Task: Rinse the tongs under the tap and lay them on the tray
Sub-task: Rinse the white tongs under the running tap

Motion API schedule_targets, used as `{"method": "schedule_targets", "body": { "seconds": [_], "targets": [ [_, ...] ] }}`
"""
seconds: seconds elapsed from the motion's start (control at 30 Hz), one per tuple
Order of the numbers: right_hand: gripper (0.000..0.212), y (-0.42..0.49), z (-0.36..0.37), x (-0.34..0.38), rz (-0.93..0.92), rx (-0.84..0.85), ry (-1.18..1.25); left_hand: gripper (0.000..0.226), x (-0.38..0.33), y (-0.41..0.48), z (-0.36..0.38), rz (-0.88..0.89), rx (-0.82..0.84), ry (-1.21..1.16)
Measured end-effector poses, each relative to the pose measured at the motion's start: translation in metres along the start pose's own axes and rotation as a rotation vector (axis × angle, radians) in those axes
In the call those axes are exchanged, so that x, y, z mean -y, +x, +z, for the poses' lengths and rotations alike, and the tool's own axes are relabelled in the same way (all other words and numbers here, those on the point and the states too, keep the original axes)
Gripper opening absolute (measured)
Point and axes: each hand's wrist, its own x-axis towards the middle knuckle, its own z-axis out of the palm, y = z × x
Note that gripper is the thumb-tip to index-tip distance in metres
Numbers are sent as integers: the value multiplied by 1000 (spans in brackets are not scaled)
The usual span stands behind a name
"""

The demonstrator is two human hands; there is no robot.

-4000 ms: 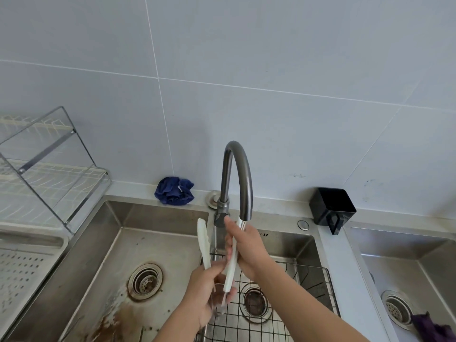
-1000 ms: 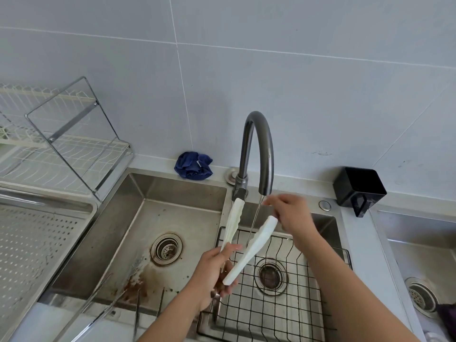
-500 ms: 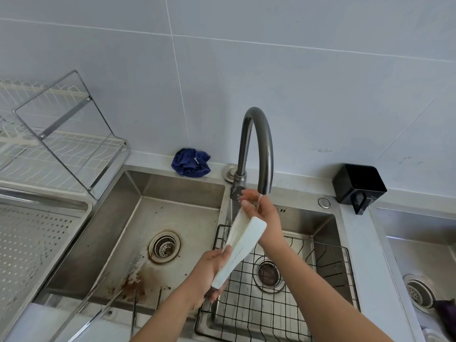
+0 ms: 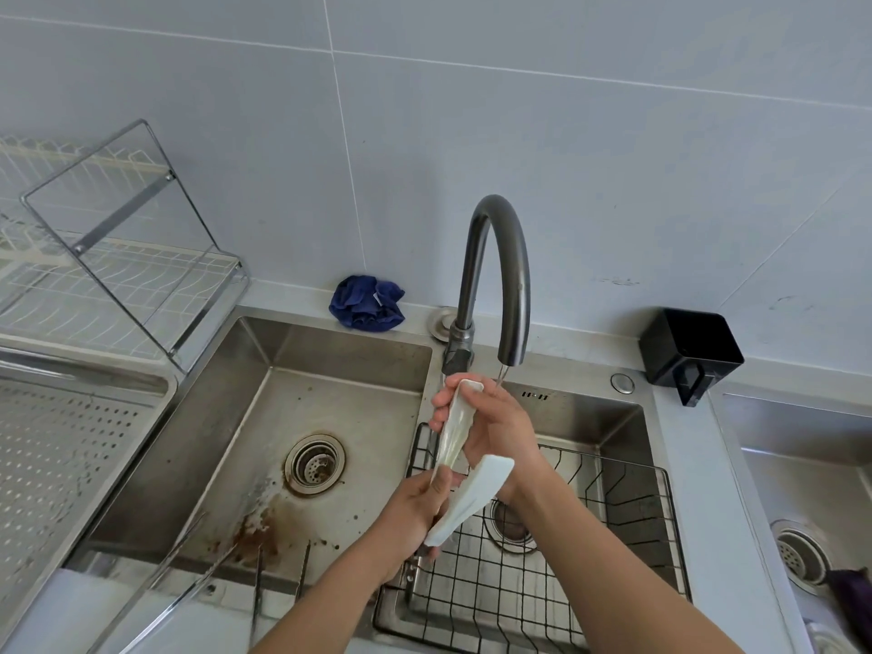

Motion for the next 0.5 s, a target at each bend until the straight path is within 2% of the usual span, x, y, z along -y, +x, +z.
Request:
{"method": "schedule_targets", "body": {
  "seconds": [0.07,0.17,0.33,0.4,0.5],
  "targets": [
    [13,-1,2,1,-35,11,-80,55,1,4,3,-2,16,19],
    [37,-5,3,7,-33,35,-125,60,4,8,8,7,-4,32],
    [56,-9,8,16,-95,-82,-297,54,5,14,19,48,21,19],
    [51,-9,8,22,-76,-70,-253,46,1,15,25,33,6,-9],
    [24,-11,-1,29,-21,-65,-259,23,-9,21,31,4,-19,-52]
  ]
}}
